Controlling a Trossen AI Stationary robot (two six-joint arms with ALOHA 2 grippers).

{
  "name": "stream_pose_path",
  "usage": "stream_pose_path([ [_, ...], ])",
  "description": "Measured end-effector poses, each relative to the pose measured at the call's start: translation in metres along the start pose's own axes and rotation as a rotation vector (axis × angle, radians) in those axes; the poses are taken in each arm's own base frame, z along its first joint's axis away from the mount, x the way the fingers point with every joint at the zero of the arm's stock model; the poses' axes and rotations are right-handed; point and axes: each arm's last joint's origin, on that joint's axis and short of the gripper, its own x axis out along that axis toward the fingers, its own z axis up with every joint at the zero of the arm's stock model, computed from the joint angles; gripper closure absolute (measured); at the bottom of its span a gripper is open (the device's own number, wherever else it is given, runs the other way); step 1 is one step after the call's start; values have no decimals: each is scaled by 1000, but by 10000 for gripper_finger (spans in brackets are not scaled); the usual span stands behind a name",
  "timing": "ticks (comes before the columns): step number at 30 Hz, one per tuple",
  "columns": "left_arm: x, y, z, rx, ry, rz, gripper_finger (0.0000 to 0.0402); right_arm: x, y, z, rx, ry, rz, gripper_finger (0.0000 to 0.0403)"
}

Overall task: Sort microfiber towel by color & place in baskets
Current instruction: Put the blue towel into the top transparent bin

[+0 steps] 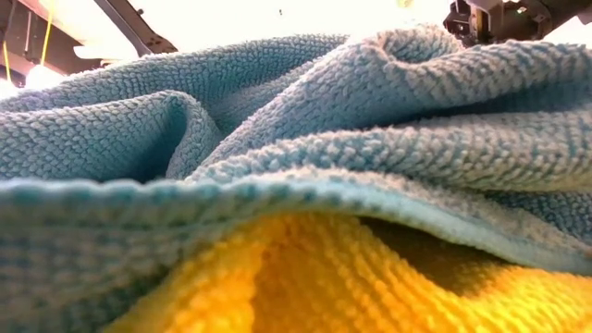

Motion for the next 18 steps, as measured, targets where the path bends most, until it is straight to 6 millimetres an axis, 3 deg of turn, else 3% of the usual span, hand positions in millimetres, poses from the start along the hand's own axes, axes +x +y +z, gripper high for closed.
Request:
stream_pose_path([
  [7, 15, 0, 1, 42, 45, 0, 391, 0, -1, 1, 2, -27, -36, 403],
  [18, 18, 3, 5, 23, 39, -27, 299, 0, -2, 2, 19, -53, -71, 403],
])
